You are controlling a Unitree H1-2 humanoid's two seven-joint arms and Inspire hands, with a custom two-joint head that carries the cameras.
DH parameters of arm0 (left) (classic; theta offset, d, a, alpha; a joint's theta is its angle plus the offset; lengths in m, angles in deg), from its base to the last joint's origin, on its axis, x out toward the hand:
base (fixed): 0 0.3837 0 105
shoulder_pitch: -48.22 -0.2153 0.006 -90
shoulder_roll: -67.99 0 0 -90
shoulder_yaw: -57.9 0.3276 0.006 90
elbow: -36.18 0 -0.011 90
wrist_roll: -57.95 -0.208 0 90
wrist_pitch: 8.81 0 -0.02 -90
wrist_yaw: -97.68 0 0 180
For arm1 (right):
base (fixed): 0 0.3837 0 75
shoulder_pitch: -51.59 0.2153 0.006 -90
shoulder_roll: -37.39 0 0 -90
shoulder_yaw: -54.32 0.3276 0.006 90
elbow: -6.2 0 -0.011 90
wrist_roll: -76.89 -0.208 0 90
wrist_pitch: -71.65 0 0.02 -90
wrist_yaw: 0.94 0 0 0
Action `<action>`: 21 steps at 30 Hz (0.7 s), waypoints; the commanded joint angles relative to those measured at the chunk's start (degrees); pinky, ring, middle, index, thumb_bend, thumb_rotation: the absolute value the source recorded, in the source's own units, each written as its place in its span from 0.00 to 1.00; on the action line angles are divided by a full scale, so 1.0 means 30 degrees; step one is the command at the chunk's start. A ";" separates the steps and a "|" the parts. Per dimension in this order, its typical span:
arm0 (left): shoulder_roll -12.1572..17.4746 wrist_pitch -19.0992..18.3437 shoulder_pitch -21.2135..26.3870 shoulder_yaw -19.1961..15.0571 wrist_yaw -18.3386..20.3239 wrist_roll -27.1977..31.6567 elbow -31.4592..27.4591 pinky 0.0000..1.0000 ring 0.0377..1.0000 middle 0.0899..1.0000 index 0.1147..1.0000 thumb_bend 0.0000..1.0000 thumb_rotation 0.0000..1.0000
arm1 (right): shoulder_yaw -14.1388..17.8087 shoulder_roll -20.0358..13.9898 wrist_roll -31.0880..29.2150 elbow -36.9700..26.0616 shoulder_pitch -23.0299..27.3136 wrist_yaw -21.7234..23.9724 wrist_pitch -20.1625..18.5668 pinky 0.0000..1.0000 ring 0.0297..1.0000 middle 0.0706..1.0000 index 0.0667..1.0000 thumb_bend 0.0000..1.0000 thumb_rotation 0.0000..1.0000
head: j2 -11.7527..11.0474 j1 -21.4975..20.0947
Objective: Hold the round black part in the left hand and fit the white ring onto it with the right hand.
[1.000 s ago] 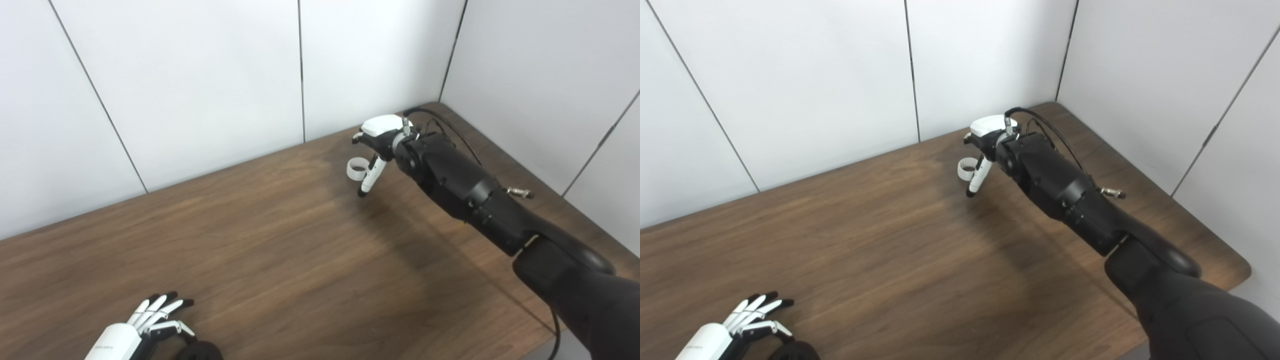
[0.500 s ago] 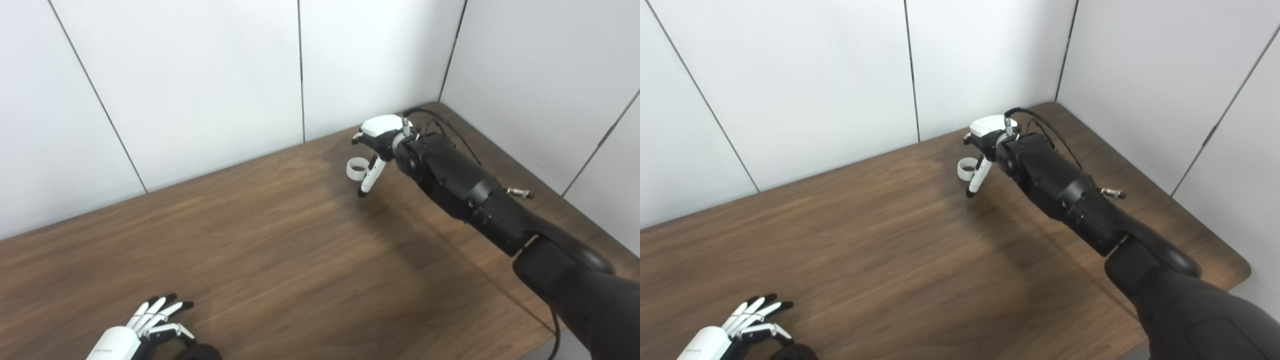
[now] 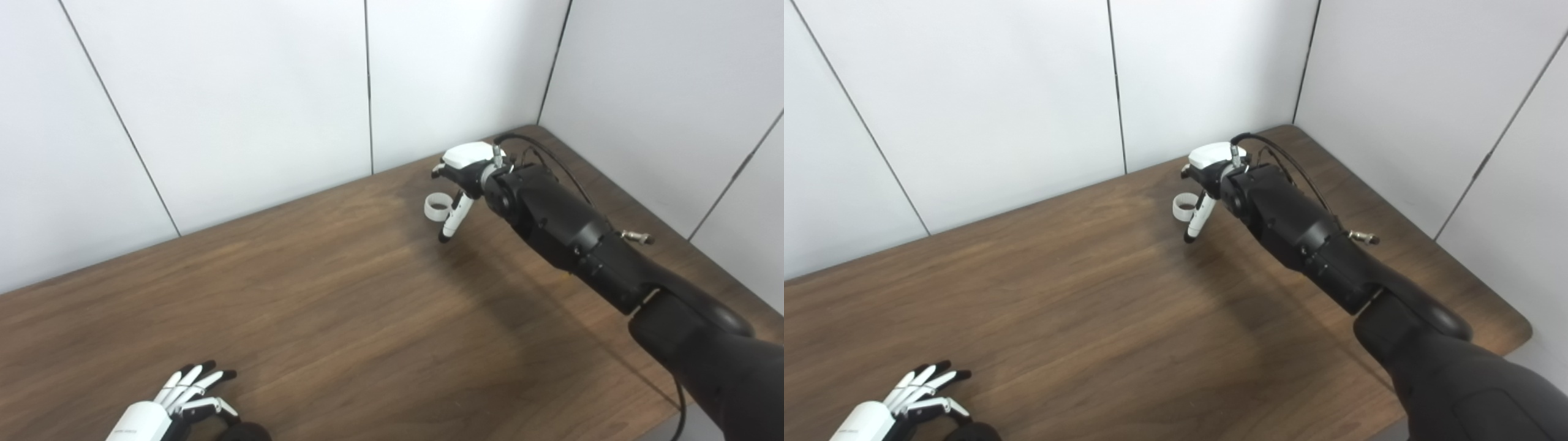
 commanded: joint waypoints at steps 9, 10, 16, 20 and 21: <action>0.0493 -0.0239 -0.0311 0.0012 0.0702 -0.0081 -0.0474 1.00 0.97 0.88 0.41 0.51 0.05 | 0.0165 -0.0362 -0.0063 -0.0254 0.0720 -0.0528 0.0270 0.99 1.00 1.00 0.89 1.00 0.46 | 0.0060 0.0056; 0.0485 -0.0241 -0.0318 0.0012 0.0700 -0.0080 -0.0474 1.00 0.97 0.88 0.41 0.51 0.05 | 0.0160 -0.0369 -0.0078 -0.0239 0.0718 -0.0544 0.0290 0.98 1.00 1.00 0.89 1.00 0.46 | 0.0061 0.0064; 0.0457 -0.0066 -0.0343 0.0040 0.0558 -0.0175 -0.0411 1.00 0.96 0.88 0.41 0.51 0.05 | 0.0184 -0.0347 -0.0196 -0.0177 0.0685 -0.0692 0.0363 0.99 1.00 1.00 0.89 1.00 0.45 | 0.0058 0.0198; 0.0435 -0.0178 -0.0387 0.0026 0.0601 -0.0172 -0.0500 1.00 0.97 0.88 0.41 0.51 0.05 | 0.0077 -0.0362 -0.0201 -0.0036 0.0674 -0.0916 0.0645 0.98 1.00 1.00 0.87 0.99 0.47 | 0.0047 0.0290; 0.0425 -0.0200 -0.0402 0.0014 0.0598 -0.0155 -0.0512 1.00 0.96 0.88 0.41 0.51 0.05 | 0.0072 -0.0351 -0.0199 0.0002 0.0656 -0.1044 0.0741 0.97 1.00 1.00 0.85 0.98 0.47 | 0.0047 0.0290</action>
